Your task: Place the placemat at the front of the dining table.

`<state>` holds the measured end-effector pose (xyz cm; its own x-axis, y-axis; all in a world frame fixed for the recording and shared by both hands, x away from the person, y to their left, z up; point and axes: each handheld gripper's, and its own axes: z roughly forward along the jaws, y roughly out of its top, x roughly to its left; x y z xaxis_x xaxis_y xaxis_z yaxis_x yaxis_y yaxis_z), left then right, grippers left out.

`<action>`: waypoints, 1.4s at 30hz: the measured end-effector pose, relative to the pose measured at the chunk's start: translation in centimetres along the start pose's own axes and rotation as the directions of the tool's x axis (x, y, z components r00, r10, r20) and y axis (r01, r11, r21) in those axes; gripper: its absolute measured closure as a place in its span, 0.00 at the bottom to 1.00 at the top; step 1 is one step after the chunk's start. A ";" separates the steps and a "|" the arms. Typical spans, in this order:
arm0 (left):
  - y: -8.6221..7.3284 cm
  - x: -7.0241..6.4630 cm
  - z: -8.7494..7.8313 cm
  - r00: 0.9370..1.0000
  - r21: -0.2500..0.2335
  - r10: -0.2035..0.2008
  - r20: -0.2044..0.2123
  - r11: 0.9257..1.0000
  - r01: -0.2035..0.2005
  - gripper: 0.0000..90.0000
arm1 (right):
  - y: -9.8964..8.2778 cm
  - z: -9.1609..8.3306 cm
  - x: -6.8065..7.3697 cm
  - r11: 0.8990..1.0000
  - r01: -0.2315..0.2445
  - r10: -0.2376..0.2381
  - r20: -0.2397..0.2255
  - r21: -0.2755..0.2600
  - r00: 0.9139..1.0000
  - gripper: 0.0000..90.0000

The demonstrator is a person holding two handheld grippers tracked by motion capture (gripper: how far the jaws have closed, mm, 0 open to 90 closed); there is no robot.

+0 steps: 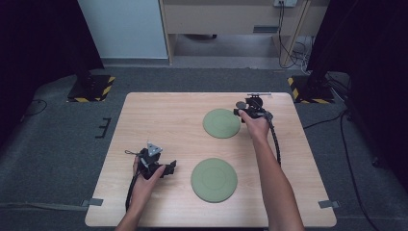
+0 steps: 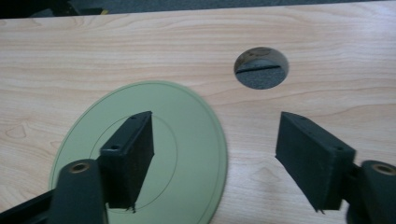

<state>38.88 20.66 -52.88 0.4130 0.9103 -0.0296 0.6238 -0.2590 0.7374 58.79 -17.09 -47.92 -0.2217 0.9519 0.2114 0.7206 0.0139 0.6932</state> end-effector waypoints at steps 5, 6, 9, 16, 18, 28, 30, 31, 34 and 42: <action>0.0 0.0 0.0 1.000 0.003 -0.002 0.007 1.000 0.002 0.04 | 0.3 -0.9 -0.4 0.999 -0.004 0.005 0.021 -0.039 1.000 0.22; 0.1 0.0 0.1 1.000 0.009 0.006 0.006 1.000 -0.006 0.04 | 0.4 -1.1 -0.4 0.999 -0.004 0.005 0.023 -0.045 1.000 0.20; 0.2 0.1 0.1 1.000 0.008 0.006 0.005 1.000 -0.006 0.04 | 0.5 -1.7 -0.5 0.999 -0.001 0.002 0.030 -0.048 1.000 0.18; 0.1 0.0 0.1 1.000 0.021 0.017 0.006 1.000 -0.017 0.04 | 0.4 -3.9 -0.6 0.997 0.014 -0.013 0.014 -0.074 1.000 0.16; 0.0 0.0 0.1 1.000 0.026 0.022 0.005 0.999 -0.022 0.04 | 0.2 -4.5 -0.7 0.997 0.021 -0.020 0.016 -0.080 1.000 0.16; 0.0 -0.2 -0.1 0.999 0.026 0.043 -0.009 0.999 -0.043 0.03 | -1.3 -7.8 -2.0 0.994 0.040 -0.040 0.000 -0.104 0.999 0.13; 0.0 -0.1 -0.2 0.999 0.025 0.041 -0.016 0.999 -0.040 0.04 | -1.9 -8.5 -2.4 0.994 0.043 -0.044 -0.001 -0.105 0.999 0.12; 0.0 -0.1 -0.2 0.999 0.025 0.040 -0.018 0.999 -0.040 0.03 | -2.4 -8.9 -2.6 0.993 0.050 -0.050 -0.001 -0.103 0.999 0.12; 0.0 -0.1 -0.3 0.999 0.022 0.038 -0.024 0.999 -0.038 0.03 | -3.3 -9.8 -3.2 0.993 0.051 -0.051 0.004 -0.104 0.999 0.12; -0.1 0.2 -0.3 0.999 0.025 0.036 -0.026 0.999 -0.035 0.03 | -5.7 -11.7 -4.6 0.992 0.055 -0.057 -0.015 -0.110 0.998 0.11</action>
<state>38.67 20.94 -52.78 0.4178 0.9084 0.0145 0.6249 -0.2989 0.7212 48.03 -25.12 -44.82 -0.2719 0.9450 0.1818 0.6307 0.0323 0.7753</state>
